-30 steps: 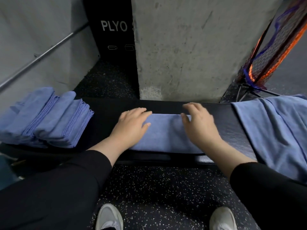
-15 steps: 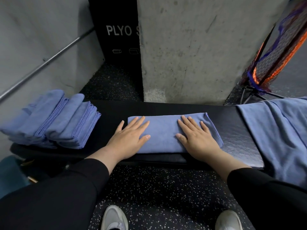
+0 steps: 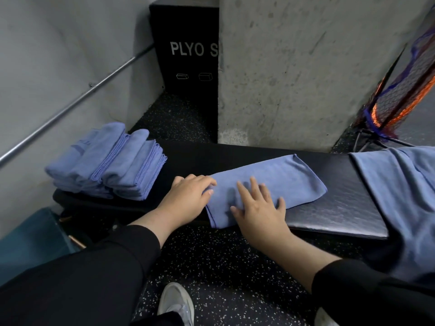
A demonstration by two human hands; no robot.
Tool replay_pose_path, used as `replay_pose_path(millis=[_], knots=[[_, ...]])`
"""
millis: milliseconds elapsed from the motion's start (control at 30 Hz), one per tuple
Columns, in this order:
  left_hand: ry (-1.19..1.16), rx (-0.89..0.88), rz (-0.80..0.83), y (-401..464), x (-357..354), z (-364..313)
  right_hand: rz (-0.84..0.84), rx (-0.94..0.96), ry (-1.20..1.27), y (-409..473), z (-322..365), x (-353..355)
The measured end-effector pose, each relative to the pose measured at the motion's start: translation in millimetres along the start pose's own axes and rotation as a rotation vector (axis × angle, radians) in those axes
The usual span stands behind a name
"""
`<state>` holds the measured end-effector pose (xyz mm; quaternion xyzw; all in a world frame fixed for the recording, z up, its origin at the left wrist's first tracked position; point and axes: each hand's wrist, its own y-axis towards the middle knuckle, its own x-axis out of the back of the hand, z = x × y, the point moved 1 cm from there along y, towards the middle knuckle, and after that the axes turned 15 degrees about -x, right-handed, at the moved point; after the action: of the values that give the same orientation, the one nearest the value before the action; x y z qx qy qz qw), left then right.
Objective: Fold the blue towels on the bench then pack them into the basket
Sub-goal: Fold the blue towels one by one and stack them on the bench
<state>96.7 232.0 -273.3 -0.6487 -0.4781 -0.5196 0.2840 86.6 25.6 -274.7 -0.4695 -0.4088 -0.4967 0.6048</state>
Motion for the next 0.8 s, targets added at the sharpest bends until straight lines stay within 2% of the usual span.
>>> replay_pose_path(millis=[67, 167, 400, 500, 567, 633, 667, 733, 800], knots=[[-0.052, 0.000, -0.016, -3, 4, 5, 0.060, -0.123, 0.091, -3, 3, -9], [-0.041, -0.052, 0.010, -7, 7, 12, 0.064, -0.111, 0.068, 9, -6, -12], [-0.091, -0.159, 0.114, -12, -2, 15, 0.095, 0.173, 0.068, 64, -69, 14], [-0.077, -0.208, 0.150, -6, 1, 7, -0.117, 0.254, 0.068, 68, -80, 24], [-0.121, -0.158, 0.138, -1, 3, 1, -0.210, 0.454, 0.107, 57, -77, 28], [-0.135, -0.081, 0.071, 2, 7, 0, -0.128, 0.656, 0.058, 38, -72, 22], [-0.126, -0.062, 0.036, 3, 10, 1, -0.082, 0.696, -0.027, 29, -70, 16], [-0.117, -0.060, 0.006, 3, 14, 3, -0.057, 0.662, -0.182, 16, -68, 2], [-0.106, -0.098, 0.012, 4, 15, 3, -0.086, 0.608, -0.133, 10, -66, -6]])
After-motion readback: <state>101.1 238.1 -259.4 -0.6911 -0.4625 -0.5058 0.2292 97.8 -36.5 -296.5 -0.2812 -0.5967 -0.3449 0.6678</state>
